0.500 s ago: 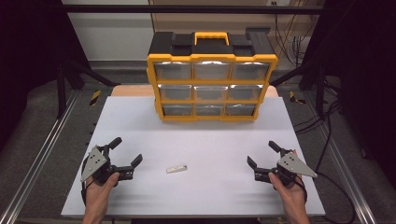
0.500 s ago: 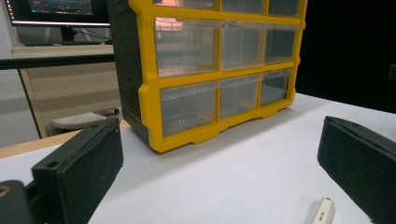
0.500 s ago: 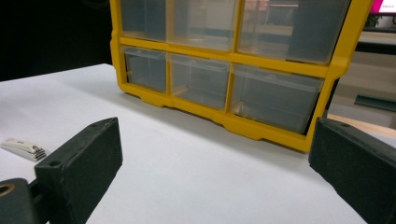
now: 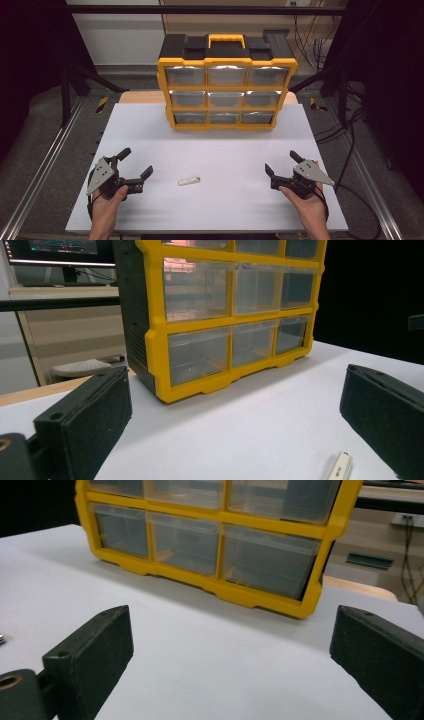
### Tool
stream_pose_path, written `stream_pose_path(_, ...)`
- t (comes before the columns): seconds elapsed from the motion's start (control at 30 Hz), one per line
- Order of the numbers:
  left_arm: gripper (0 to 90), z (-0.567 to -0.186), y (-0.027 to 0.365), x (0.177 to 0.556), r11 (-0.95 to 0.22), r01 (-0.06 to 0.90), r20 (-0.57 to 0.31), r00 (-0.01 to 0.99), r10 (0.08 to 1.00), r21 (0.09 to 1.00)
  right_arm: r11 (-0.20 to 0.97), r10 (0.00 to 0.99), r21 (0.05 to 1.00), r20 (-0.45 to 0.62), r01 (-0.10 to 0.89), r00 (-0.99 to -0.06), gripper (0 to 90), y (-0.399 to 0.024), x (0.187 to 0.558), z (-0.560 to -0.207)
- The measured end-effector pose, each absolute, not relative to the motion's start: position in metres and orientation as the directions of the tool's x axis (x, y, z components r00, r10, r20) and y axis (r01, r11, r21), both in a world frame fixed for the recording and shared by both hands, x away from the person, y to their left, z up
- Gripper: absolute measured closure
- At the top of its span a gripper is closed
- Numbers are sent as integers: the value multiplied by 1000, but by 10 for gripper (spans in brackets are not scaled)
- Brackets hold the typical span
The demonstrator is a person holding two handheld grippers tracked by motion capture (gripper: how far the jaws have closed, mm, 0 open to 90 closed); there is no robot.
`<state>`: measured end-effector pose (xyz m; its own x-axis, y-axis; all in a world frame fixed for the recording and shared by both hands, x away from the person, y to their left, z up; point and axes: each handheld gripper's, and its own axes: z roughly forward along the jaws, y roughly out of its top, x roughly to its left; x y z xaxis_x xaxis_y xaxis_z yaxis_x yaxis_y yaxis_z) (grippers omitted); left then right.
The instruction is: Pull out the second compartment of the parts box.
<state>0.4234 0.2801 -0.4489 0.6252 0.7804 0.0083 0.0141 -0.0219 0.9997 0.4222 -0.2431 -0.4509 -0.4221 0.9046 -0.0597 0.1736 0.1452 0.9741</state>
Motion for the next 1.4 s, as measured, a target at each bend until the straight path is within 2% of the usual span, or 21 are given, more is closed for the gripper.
stream_pose_path(0.47, 1, -449, 281, 423, -18, 17, 4, 627, 779, 1000, 335, 876, 931, -249, 148, -412, 71, -208, 461, -399)
stream_pose_path(0.9, 2, -449, 276, 423, -32, 16, 15, 646, 763, 999, 563, 799, 820, -510, 100, -318, 126, -183, 500, -368)
stream_pose_path(1.23, 3, -449, 279, 423, -30, 14, 15, 636, 771, 999, 649, 739, 760, -617, 40, -271, 204, -158, 519, -344)
stream_pose_path(1.4, 3, -449, 276, 423, -53, 13, 32, 644, 764, 999, 704, 694, 710, -682, 20, -232, 215, -149, 526, -332)
